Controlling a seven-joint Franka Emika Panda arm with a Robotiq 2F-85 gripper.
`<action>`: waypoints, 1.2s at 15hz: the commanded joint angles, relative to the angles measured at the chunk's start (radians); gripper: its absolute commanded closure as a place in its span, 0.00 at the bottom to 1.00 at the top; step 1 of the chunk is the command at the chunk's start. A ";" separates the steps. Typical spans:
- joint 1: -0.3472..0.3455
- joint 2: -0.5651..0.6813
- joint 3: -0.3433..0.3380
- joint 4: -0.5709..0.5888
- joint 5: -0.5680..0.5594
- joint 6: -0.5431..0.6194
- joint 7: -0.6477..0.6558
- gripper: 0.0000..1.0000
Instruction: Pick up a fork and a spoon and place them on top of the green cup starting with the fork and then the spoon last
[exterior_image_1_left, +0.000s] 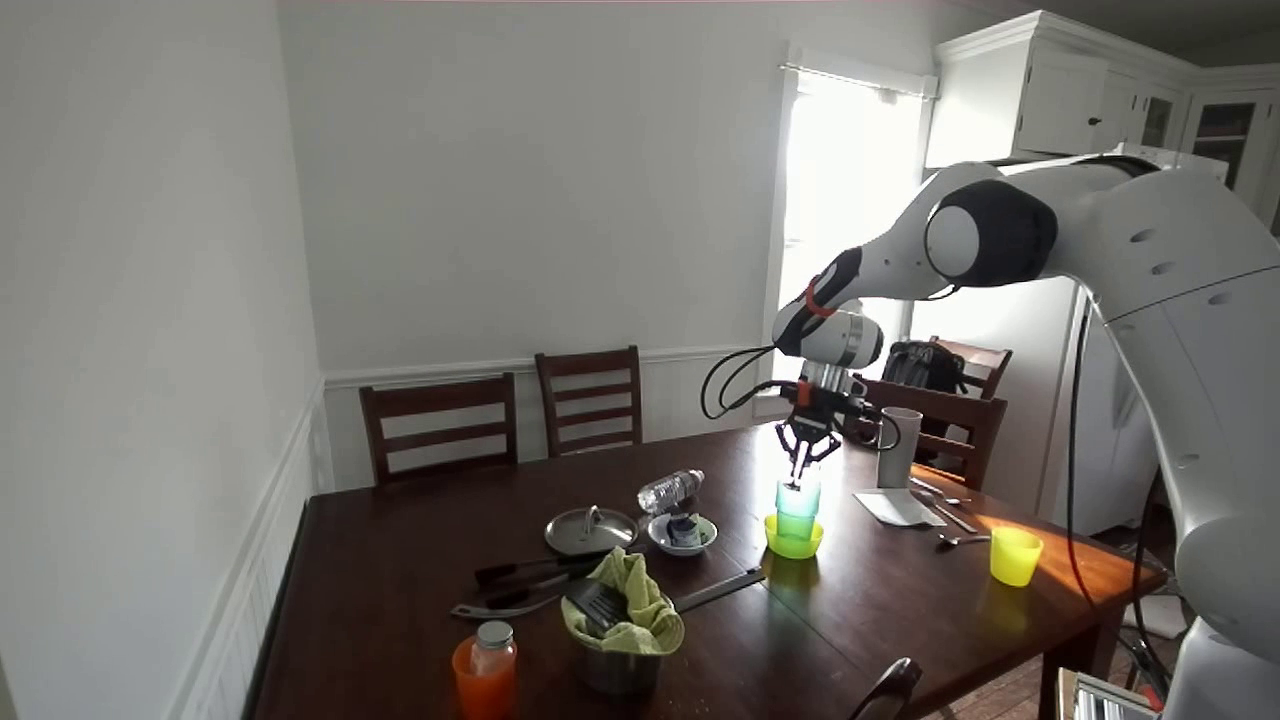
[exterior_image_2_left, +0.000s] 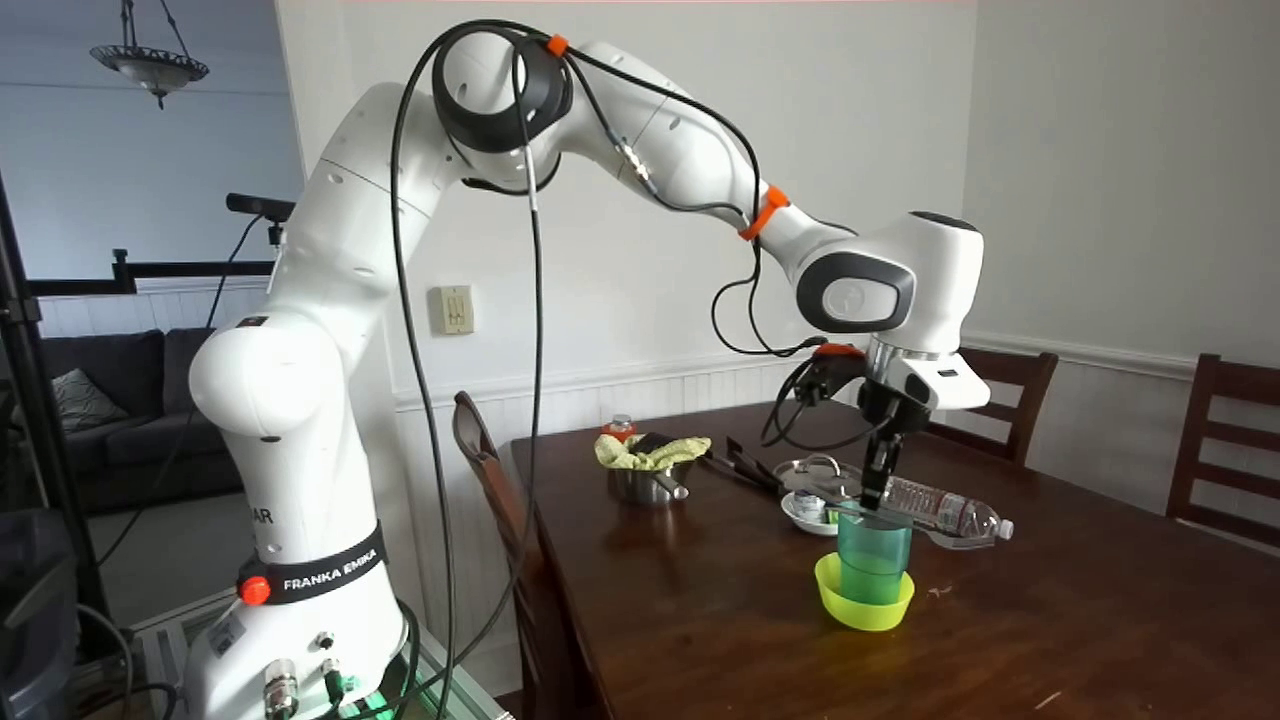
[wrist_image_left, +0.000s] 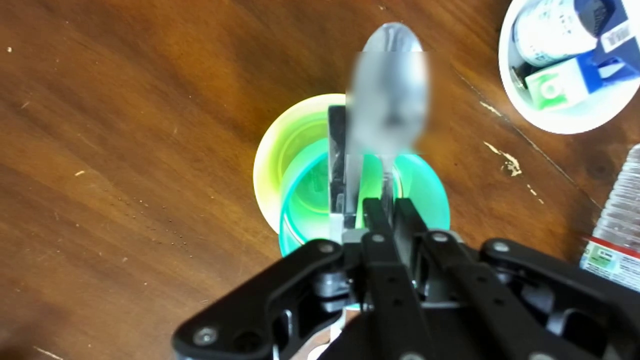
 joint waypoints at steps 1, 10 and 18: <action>-0.021 0.021 0.009 0.042 -0.021 -0.029 -0.002 0.98; -0.020 0.031 0.010 0.052 -0.023 -0.029 -0.002 0.40; -0.023 0.028 0.018 0.054 -0.012 -0.023 -0.010 0.00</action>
